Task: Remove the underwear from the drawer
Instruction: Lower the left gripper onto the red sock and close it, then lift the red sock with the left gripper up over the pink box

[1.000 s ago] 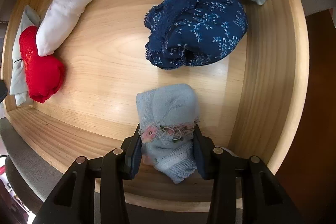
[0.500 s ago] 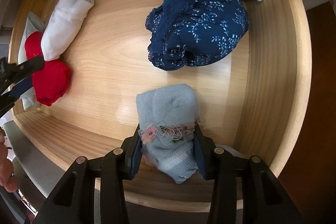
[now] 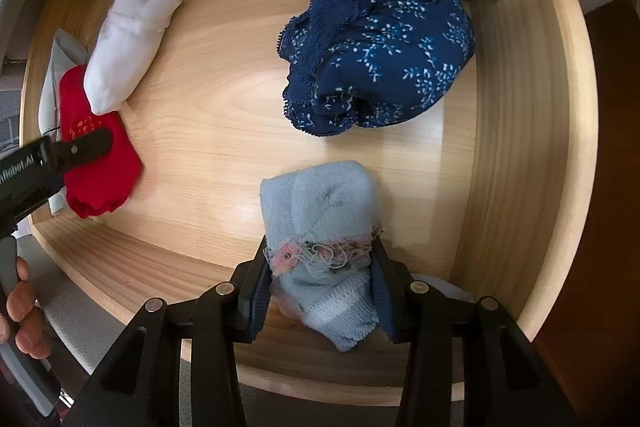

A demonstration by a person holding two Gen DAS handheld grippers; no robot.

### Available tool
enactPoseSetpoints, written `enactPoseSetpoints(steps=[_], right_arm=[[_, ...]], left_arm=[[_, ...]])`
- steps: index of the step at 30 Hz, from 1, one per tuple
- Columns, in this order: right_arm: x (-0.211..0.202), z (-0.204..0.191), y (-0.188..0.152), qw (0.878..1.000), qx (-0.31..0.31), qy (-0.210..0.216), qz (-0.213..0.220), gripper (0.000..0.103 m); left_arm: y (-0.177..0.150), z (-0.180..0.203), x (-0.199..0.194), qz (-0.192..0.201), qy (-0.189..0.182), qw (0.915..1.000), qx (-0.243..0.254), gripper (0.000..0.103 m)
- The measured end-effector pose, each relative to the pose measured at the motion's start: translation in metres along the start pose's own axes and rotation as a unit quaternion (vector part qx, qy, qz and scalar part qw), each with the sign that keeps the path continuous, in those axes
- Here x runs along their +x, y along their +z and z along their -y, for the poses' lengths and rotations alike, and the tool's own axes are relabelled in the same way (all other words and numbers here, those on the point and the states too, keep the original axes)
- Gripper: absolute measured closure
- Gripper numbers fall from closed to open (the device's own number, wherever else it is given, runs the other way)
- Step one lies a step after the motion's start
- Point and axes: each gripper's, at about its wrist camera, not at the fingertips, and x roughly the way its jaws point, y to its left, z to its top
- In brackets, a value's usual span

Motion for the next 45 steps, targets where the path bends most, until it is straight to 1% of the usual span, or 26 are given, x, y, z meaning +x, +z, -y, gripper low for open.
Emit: enactPoseSetpoints(steps=[4, 11, 14, 20, 21, 24, 26, 33, 34, 35, 37, 38, 42, 45], right_arm=[[0.000, -0.001, 0.000, 1.000, 0.000, 0.000, 0.000, 0.061], [0.001, -0.003, -0.001, 1.000, 0.002, -0.001, 0.001, 0.061], [0.001, -0.003, -0.001, 1.000, 0.002, -0.001, 0.001, 0.061], [0.000, -0.003, -0.001, 1.000, 0.003, -0.001, 0.001, 0.061], [0.000, -0.003, -0.001, 1.000, 0.003, -0.001, 0.001, 0.061], [0.000, -0.003, -0.002, 1.000, 0.003, -0.001, 0.001, 0.061], [0.000, -0.003, -0.002, 1.000, 0.003, -0.001, 0.001, 0.061], [0.001, -0.005, -0.001, 1.000, 0.001, -0.007, 0.001, 0.061], [0.000, -0.006, -0.002, 1.000, 0.001, -0.007, 0.001, 0.061], [0.000, -0.007, -0.002, 1.000, 0.001, -0.007, 0.001, 0.061], [0.000, -0.007, -0.001, 1.000, 0.001, -0.007, 0.001, 0.061], [0.000, -0.007, -0.001, 1.000, 0.001, -0.008, 0.001, 0.061], [0.000, -0.007, -0.001, 1.000, 0.000, -0.008, 0.001, 0.061], [0.000, -0.007, -0.001, 1.000, 0.001, -0.008, 0.001, 0.061]], left_arm=[[-0.002, 0.001, 0.000, -0.002, 0.023, 0.9991, 0.035, 0.061], [-0.008, -0.010, -0.002, 0.002, 0.038, 0.9974, 0.061, 0.065], [-0.011, -0.011, -0.003, 0.010, 0.038, 0.9966, 0.072, 0.066], [-0.019, -0.025, -0.013, 0.018, 0.023, 0.9966, 0.077, 0.066], [-0.019, -0.019, -0.010, 0.019, 0.023, 0.9964, 0.079, 0.066], [-0.020, -0.024, -0.016, 0.022, 0.024, 0.9956, 0.088, 0.066], [-0.022, -0.021, -0.018, 0.029, 0.023, 0.9950, 0.093, 0.066], [-0.027, -0.030, -0.039, 0.057, 0.023, 0.9923, 0.108, 0.066], [-0.029, -0.031, -0.044, 0.062, 0.024, 0.9914, 0.112, 0.066], [-0.031, -0.018, -0.049, 0.067, 0.027, 0.9906, 0.116, 0.066], [-0.027, -0.015, -0.054, 0.082, 0.039, 0.9877, 0.127, 0.066], [-0.031, -0.010, -0.061, 0.092, 0.042, 0.9854, 0.137, 0.066], [-0.047, -0.011, -0.085, 0.114, 0.039, 0.9797, 0.160, 0.066], [-0.055, -0.016, -0.115, 0.135, 0.035, 0.9746, 0.176, 0.066]])
